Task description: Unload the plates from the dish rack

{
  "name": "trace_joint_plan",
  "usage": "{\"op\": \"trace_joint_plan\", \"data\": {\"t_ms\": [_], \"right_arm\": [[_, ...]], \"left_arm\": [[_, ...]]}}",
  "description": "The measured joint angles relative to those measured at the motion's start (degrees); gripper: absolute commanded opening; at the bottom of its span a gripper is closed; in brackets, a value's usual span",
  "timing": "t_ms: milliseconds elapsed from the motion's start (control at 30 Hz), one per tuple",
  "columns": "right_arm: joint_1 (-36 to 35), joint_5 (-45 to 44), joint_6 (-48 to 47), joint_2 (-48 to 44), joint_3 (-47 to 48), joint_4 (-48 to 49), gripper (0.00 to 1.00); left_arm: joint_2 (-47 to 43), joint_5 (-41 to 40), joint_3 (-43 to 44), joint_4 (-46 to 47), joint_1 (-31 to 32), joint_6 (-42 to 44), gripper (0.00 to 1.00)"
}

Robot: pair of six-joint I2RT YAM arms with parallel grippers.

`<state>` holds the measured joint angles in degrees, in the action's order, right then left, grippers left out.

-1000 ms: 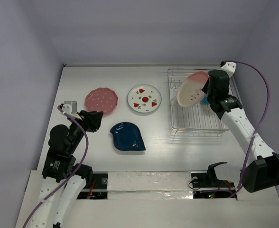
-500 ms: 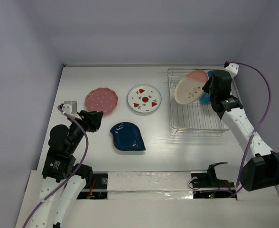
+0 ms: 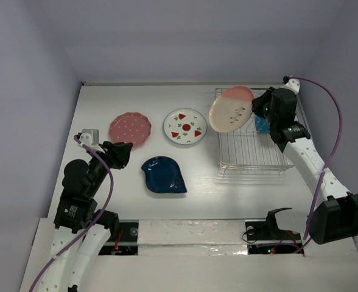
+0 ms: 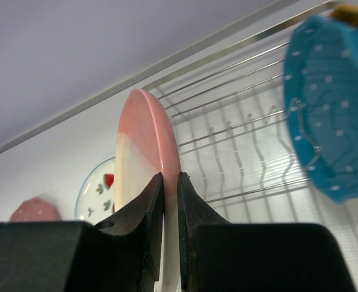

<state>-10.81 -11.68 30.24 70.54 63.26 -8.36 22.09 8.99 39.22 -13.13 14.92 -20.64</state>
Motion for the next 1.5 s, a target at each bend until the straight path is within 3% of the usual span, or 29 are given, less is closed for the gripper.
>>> {"op": "trace_joint_plan", "data": {"t_ms": [267,567,800,1100,1400,1500], "right_arm": [[-3.6,4.4,3.1,6.2,3.0,3.0,0.0],[-11.9,4.4,4.8,21.0,10.8,6.6,0.0],[-13.9,5.0,8.4,29.5,13.8,7.8,0.0],[-14.1,5.0,12.3,32.3,13.1,11.0,0.0],[-14.1,4.6,13.7,32.4,6.2,15.8,0.0],[-14.2,4.2,13.7,32.4,4.6,16.0,0.09]], "left_arm": [[0.3,0.0,0.0,0.0,0.0,0.0,0.34],[0.3,0.0,0.0,0.0,0.0,0.0,0.34],[0.3,0.0,0.0,0.0,0.0,0.0,0.34],[0.6,0.0,0.0,0.0,0.0,0.0,0.34],[0.7,0.0,0.0,0.0,0.0,0.0,0.34],[0.7,0.0,0.0,0.0,0.0,0.0,0.34]]}}
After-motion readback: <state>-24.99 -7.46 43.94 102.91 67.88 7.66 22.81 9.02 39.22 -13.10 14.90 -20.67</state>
